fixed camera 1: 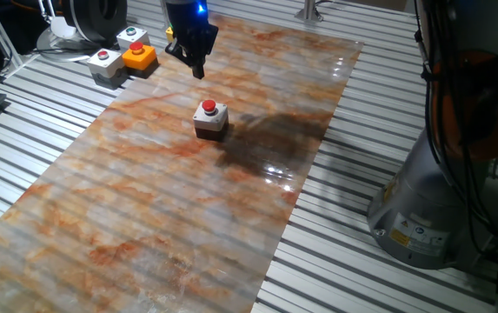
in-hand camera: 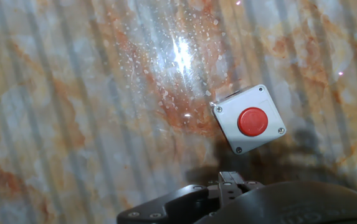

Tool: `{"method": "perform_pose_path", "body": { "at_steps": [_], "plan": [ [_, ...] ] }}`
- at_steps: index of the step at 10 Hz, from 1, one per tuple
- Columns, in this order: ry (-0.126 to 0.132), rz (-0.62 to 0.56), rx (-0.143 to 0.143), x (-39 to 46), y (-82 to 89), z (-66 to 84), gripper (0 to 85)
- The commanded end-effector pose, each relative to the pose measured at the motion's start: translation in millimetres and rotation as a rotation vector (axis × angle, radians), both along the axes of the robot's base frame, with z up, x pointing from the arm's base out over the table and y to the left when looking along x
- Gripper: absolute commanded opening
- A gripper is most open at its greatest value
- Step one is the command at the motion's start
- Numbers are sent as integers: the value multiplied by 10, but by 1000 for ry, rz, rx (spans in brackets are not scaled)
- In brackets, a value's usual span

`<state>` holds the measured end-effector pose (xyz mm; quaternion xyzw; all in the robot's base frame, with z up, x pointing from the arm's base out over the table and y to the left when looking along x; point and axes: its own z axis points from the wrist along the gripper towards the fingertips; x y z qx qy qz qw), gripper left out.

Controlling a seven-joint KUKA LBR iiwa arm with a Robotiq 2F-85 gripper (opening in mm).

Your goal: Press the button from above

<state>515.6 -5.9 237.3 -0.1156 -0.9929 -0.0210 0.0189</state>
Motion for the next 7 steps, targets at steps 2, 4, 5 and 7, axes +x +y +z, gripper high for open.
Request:
{"method": "perform_pose_path", "body": {
  "at_steps": [2, 4, 5, 7],
  "plan": [
    [2, -3, 0, 1, -2, 2, 0],
    [3, -5, 2, -3, -7, 8, 0],
    [4, -5, 3, -9, -5, 20, 0],
    [9, -11, 1, -16, 18, 48, 0]
  ]
}}
